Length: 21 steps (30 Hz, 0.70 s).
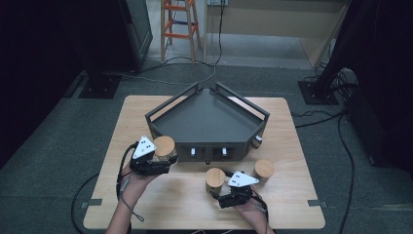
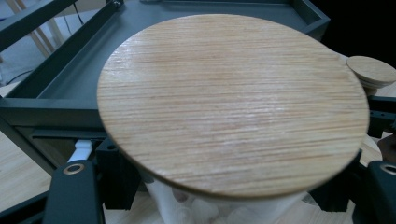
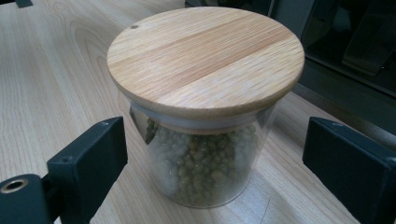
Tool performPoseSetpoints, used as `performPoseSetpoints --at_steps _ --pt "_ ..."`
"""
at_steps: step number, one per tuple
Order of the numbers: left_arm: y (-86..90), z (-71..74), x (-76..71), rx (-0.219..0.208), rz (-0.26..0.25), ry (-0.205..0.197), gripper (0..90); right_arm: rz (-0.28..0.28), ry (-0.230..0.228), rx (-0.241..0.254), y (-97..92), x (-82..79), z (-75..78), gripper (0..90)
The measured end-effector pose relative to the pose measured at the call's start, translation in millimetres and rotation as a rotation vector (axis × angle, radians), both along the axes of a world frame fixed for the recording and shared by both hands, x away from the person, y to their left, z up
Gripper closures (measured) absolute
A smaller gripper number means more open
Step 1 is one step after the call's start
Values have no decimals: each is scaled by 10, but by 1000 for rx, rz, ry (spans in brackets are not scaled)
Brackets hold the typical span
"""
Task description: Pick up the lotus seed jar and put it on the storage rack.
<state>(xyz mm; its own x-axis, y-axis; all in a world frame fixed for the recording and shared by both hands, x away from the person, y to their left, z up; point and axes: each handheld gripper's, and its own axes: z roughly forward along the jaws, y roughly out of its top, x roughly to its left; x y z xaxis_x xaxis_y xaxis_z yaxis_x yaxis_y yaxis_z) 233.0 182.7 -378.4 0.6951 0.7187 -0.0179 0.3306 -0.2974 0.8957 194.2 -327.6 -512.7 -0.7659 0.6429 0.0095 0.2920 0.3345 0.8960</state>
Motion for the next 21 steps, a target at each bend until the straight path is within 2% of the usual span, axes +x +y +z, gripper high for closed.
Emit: performPoseSetpoints --at_steps 21 --pt "-2 122 154 -32 9 6 255 -4 5 1 1 4 4 65"
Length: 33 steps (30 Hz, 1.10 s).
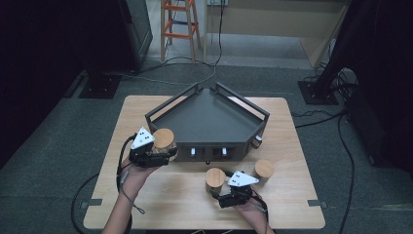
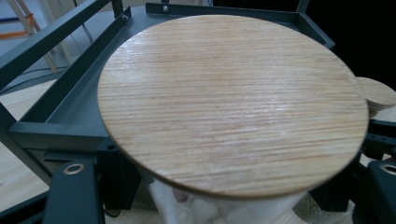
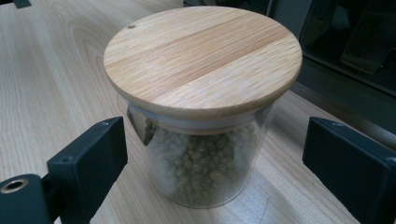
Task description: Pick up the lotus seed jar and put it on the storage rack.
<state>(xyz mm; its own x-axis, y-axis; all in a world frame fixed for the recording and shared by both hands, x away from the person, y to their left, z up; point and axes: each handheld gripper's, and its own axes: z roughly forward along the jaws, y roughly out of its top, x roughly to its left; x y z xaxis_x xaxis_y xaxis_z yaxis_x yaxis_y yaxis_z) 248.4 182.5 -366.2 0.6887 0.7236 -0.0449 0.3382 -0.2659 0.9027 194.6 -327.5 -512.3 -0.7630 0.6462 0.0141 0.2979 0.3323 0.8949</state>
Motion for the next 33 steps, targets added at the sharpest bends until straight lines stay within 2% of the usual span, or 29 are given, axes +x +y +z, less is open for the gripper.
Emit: performPoseSetpoints --at_steps 13,24,33 --pt "-49 123 129 13 2 -17 255 -8 7 5 -2 6 0 65" --pt "-90 136 197 2 6 -26 255 -6 2 3 1 5 -3 65" --pt "-189 171 282 14 8 -28 255 -9 3 6 -3 4 -4 65"
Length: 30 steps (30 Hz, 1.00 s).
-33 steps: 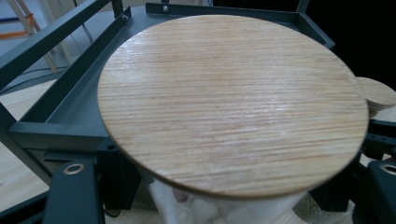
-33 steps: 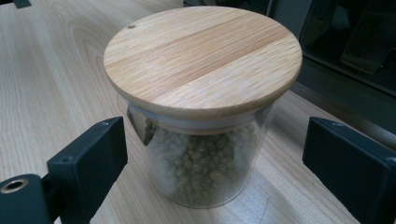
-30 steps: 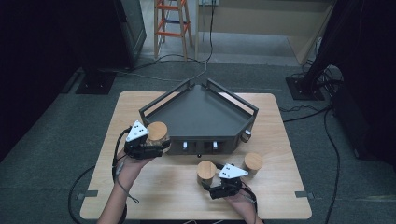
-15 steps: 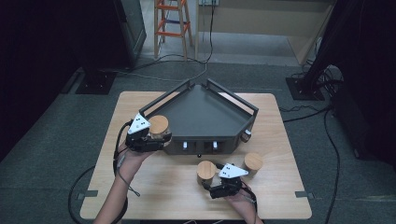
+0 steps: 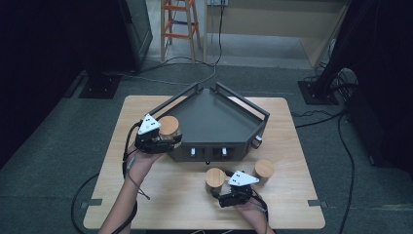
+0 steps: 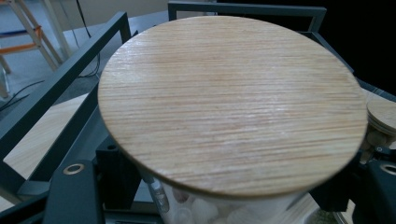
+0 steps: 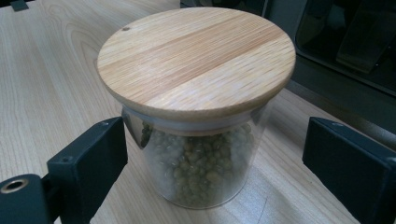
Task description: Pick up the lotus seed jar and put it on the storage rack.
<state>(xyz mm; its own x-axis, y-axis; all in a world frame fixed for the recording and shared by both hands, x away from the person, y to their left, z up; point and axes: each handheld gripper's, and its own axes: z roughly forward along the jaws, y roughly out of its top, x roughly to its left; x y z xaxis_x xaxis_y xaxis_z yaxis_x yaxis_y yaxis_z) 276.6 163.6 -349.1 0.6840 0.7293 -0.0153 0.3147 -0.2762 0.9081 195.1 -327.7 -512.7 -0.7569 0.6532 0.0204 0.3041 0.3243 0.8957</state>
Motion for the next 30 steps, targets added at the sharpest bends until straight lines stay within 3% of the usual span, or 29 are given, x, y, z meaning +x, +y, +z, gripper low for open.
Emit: performPoseSetpoints --at_steps 12,17,25,30 --pt "-79 54 148 -8 -2 12 255 -2 -1 1 3 -5 -1 65" --pt "-60 21 261 -46 6 33 255 -2 -1 0 5 -7 0 65" --pt "-130 54 394 5 27 37 255 -3 2 3 3 -4 -1 65" --pt "-148 40 454 8 34 38 255 0 -3 -2 11 -7 0 65"
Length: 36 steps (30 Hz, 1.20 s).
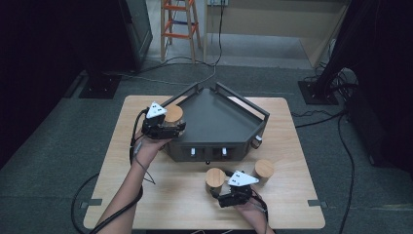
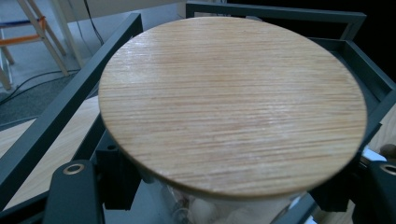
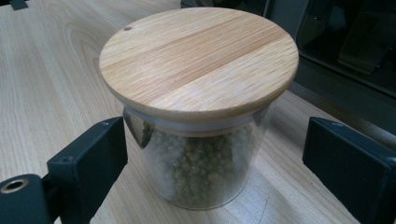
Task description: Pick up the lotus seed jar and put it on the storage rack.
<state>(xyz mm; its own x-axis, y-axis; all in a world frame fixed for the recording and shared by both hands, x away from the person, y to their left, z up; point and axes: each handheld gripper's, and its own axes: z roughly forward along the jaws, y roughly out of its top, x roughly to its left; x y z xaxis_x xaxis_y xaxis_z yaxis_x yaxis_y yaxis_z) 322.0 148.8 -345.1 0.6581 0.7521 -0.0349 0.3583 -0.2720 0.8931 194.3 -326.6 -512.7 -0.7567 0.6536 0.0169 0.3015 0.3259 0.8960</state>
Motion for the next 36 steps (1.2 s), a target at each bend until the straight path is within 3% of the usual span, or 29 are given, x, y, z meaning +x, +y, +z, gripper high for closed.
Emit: performPoseSetpoints --at_steps 13,17,23,36 --pt "-102 -73 150 11 11 13 254 -1 0 -2 3 0 2 65" --pt "-149 -85 188 32 16 14 254 -1 -1 -5 5 -2 5 65" --pt "-162 -133 239 10 35 24 254 -1 0 -3 3 0 3 65" --pt "-270 -158 323 29 57 21 254 -1 1 -4 4 -2 5 65"
